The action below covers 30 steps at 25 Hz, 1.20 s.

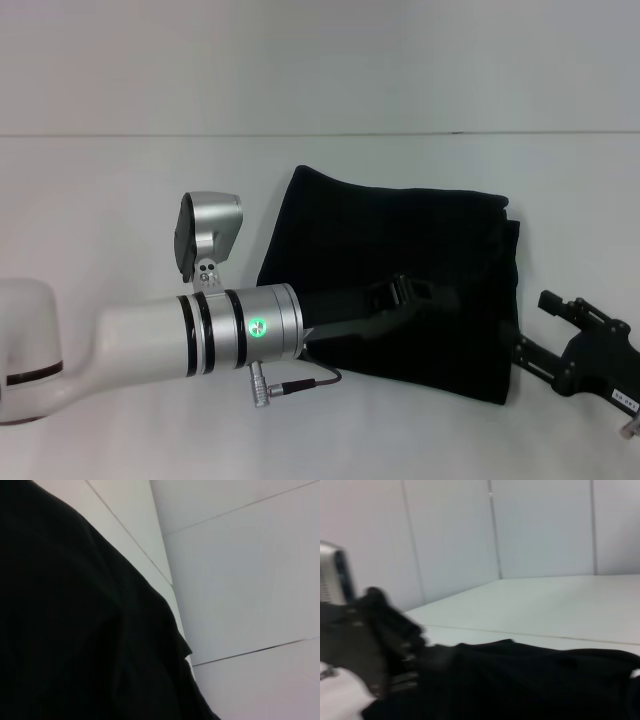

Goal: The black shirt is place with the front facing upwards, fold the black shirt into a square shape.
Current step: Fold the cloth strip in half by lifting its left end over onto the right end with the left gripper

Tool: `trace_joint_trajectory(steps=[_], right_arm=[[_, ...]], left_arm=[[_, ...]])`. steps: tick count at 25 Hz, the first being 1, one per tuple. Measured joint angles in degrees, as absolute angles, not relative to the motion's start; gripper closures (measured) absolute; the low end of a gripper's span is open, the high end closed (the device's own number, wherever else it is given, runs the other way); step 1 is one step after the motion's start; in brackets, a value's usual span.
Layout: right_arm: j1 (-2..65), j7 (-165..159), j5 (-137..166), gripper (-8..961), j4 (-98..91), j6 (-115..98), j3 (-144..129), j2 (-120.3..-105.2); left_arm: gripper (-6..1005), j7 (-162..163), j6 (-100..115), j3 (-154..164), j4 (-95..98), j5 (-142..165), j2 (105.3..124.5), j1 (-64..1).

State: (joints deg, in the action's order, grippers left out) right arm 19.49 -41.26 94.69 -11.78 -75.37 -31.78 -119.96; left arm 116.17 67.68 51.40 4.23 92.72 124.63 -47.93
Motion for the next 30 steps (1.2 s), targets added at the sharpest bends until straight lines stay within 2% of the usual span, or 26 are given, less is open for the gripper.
trace_joint_trajectory(steps=[16, 30], right_arm=[[30.44, -41.06, 94.53, 163, -11.07, -60.45, -29.66, -120.32], [29.75, -40.94, 85.08, 162, -11.19, -59.29, -28.0, -120.24]], left_arm=[[910, 114.66, 72.77, 51.9, 5.06, 93.14, 124.71, -47.75], [894, 113.92, 73.85, 54.86, 5.18, 93.27, 124.72, -44.73]])
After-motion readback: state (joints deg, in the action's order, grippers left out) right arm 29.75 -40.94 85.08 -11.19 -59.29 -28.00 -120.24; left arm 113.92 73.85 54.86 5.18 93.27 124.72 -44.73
